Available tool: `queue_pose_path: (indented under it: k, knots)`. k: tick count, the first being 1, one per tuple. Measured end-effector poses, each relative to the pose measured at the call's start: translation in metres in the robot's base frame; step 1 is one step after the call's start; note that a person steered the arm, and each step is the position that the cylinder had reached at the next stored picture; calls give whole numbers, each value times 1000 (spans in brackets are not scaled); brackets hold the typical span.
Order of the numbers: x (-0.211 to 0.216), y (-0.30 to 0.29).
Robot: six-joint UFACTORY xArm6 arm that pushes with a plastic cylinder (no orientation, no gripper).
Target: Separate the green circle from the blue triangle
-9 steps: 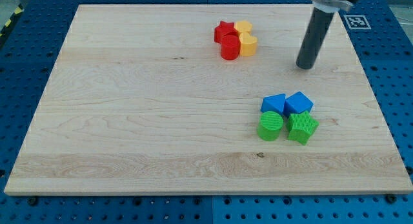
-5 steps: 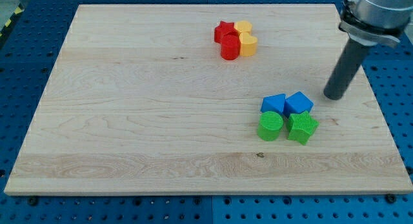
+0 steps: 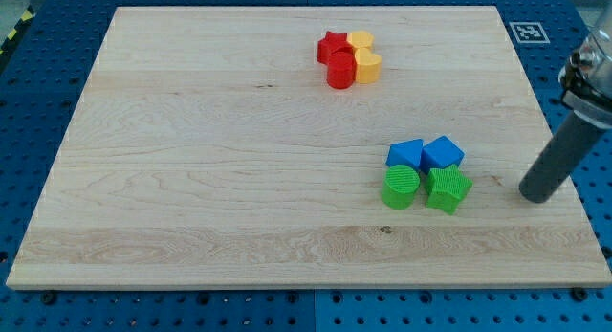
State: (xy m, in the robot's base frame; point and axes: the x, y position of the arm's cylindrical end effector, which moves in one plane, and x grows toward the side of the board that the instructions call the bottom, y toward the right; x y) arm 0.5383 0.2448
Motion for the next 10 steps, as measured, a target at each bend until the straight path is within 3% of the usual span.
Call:
queue_pose_path:
  k: [2,4,10]
  knots:
    - [47,-12]
    - [41,-92]
    - [36,-137]
